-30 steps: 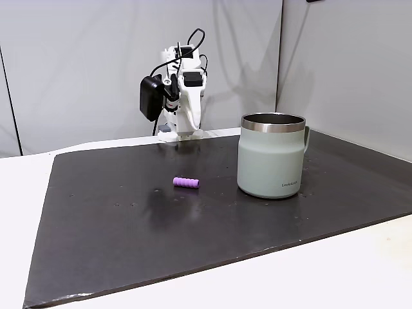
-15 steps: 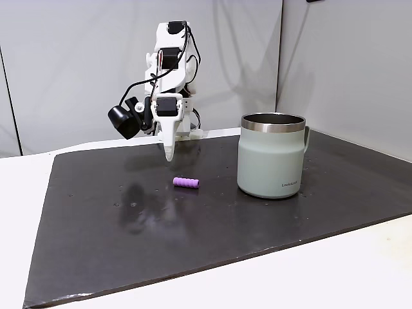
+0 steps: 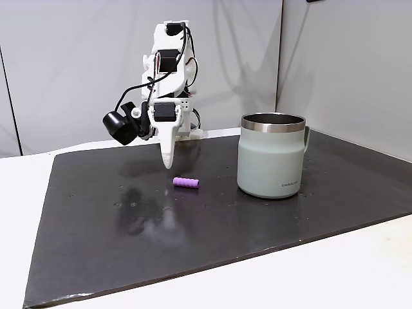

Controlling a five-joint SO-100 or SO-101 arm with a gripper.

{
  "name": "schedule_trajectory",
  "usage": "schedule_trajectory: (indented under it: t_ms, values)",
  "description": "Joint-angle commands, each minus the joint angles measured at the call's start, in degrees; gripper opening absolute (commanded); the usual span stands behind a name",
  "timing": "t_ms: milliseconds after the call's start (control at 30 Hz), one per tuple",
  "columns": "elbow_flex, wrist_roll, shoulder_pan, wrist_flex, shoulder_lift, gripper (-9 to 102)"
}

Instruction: Grasp a pengrip and put it in the cup.

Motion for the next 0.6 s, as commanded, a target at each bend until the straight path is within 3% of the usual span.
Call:
schedule_trajectory:
  t_ms: [0, 167, 567]
  values:
    - [-9.05, 2.64, -0.88, 5.19, -1.32, 16]
    - [-19.34, 4.48, -2.02, 11.69, -6.94, 21]
    - [-29.0, 5.45, -5.89, 16.96, -16.88, 27]
